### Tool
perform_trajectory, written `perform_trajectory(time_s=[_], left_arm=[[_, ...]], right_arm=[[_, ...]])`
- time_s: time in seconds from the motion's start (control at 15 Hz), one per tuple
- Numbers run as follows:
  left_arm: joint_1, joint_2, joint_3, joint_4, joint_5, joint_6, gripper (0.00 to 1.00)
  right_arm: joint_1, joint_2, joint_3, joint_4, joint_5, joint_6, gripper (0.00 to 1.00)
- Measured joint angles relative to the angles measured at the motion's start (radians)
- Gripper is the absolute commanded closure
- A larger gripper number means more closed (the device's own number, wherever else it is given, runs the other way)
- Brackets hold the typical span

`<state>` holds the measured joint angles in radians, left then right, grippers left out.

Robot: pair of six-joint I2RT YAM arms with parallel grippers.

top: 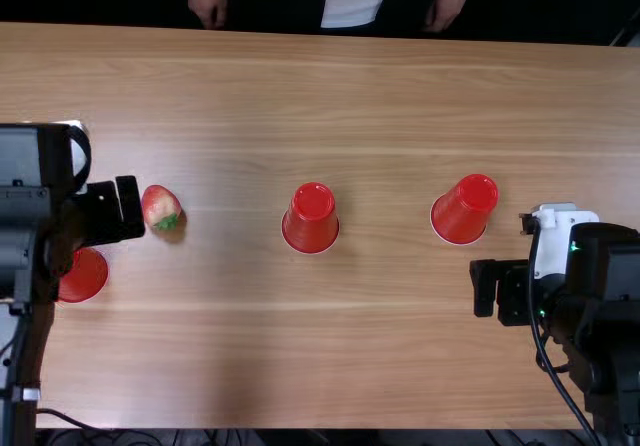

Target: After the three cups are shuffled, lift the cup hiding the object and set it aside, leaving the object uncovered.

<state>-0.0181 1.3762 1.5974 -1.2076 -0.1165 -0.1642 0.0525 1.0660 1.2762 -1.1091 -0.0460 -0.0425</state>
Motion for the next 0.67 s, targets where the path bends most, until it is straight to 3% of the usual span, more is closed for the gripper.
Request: perform_trajectory(time_s=[0.2,0.47,0.67], left_arm=[[-0.048,-0.105,-0.142,0.005,0.003,0.000,0.00],[-0.048,-0.272,-0.346,0.003,0.007,-0.001,0.00],[-0.048,-0.404,-0.428,0.048,0.009,-0.001,0.00]], right_arm=[[0.000,-0.024,-0.015,0.003,-0.002,0.000,0.00],[0.000,-0.183,-0.065,0.010,-0.003,0.000,0.00],[0.000,-0.195,-0.114,0.024,-0.003,0.001,0.00]])
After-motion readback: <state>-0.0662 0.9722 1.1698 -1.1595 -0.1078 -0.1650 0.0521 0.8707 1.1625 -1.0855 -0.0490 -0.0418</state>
